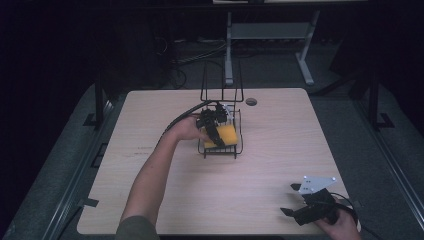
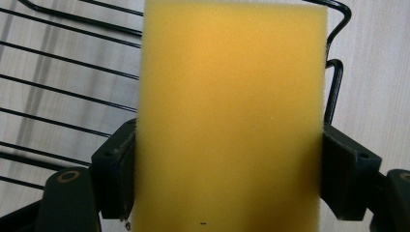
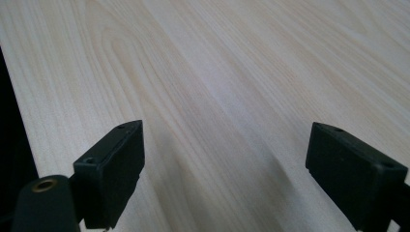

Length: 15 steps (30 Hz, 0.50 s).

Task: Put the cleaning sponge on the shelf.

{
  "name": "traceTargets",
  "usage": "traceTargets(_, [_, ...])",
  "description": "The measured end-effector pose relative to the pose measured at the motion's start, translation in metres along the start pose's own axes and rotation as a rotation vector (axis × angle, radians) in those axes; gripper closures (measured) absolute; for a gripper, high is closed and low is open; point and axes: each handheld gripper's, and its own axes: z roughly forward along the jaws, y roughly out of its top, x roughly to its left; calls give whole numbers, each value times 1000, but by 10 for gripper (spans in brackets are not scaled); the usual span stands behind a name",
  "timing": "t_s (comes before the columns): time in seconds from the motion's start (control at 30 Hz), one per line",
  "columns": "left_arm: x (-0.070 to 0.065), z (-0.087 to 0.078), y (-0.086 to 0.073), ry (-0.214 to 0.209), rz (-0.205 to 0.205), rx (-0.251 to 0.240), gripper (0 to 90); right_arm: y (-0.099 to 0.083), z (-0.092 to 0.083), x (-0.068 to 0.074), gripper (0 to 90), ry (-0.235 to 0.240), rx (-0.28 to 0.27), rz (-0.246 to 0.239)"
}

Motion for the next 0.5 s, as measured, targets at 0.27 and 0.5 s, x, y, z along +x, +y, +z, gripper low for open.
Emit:
traceTargets(0.27, [2,-1,-1,-5,-7,-7,203,0,0,0,135,-1,0,7])
traceTargets(0.5, [2,-5,-2,-1,-10,-19,190,-1,0,0,135,-2,5,-3])
